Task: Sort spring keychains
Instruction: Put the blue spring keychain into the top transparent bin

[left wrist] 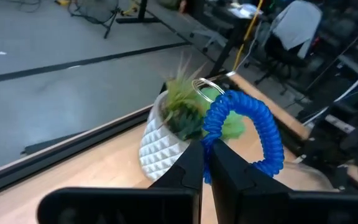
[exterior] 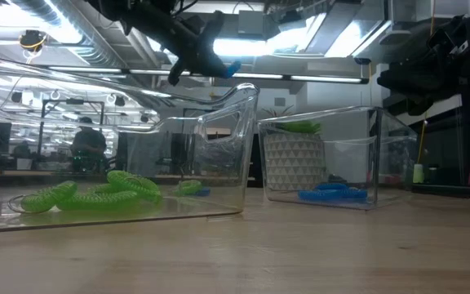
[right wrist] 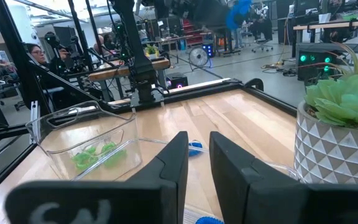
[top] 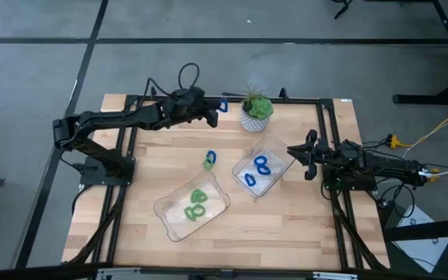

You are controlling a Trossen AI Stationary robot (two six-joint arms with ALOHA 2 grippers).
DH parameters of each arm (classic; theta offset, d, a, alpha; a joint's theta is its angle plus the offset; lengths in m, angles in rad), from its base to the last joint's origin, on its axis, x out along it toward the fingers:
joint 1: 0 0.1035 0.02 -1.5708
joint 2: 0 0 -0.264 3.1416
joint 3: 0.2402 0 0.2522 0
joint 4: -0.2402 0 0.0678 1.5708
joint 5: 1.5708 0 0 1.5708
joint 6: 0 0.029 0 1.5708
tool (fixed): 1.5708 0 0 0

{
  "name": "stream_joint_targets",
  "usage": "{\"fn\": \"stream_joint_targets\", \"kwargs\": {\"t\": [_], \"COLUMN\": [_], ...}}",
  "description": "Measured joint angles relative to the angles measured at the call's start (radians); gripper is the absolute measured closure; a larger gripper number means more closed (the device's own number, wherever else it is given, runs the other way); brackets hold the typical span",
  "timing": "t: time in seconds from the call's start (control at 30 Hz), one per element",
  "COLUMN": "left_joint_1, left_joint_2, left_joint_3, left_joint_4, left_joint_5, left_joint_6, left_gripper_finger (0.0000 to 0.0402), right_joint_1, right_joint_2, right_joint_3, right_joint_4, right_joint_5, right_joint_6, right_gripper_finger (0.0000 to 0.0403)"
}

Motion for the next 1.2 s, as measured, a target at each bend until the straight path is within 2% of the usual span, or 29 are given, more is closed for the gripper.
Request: {"fn": "stream_joint_targets", "kwargs": {"t": [0.3,0.7,1.2], "left_joint_1": [-0.002,-0.008,-0.084], "left_joint_2": [0.000,0.000,0.000], "left_joint_3": [0.000,0.000,0.000], "left_joint_4": [0.075,0.156,0.327], "left_joint_5": [0.093,0.356,0.531], "left_joint_6": [-0.006,0.059,0.187], "left_gripper_finger": [0.0393,0.0392,0.0393], "right_joint_1": [0.000,0.000,0.000], "right_joint_2": [0.000,0.000,0.000], "right_joint_3": [0.000,0.000,0.000], "right_joint_4": [0.000,0.000,0.000], "right_joint_5": [0.000,0.000,0.000], "right_joint_6": [0.000,0.000,0.000], "right_gripper_finger": [0.0336,0.0336,0.0336]}}
